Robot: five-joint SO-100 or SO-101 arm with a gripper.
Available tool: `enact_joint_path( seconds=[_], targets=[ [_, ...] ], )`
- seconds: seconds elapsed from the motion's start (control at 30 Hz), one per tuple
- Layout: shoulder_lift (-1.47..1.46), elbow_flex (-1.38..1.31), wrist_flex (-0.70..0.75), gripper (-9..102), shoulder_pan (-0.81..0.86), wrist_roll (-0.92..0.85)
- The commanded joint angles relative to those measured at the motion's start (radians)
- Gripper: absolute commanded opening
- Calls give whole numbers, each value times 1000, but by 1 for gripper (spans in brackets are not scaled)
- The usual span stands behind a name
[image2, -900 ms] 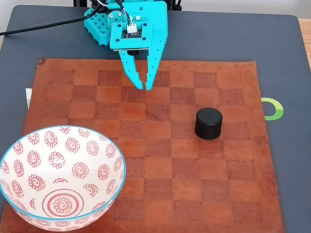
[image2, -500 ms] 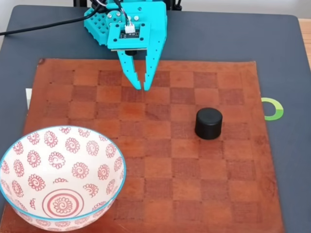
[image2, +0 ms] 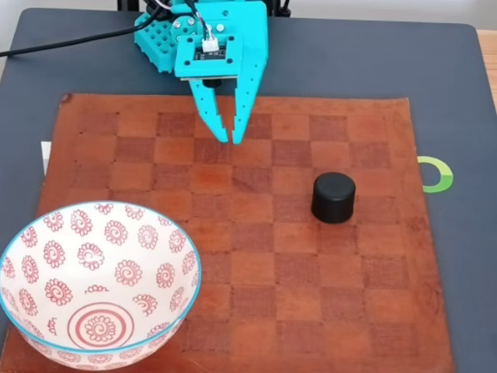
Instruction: Grasp a black cylinder and put it in a bowl.
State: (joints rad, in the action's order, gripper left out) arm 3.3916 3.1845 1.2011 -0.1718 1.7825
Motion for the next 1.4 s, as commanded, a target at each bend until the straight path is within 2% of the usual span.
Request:
enact_joint_path(
  seconds=[0.0, 0.43, 0.87, 1.13, 1.37],
  targets=[
    [49, -54, -6, 0, 3, -5],
    [-54, -172, 9, 0, 8, -5],
    [-761, -589, 8, 0, -3, -6],
    [-1143, -822, -6, 0, -109, -2],
    [-1341, -956, -8, 2, -209, 34]
  ],
)
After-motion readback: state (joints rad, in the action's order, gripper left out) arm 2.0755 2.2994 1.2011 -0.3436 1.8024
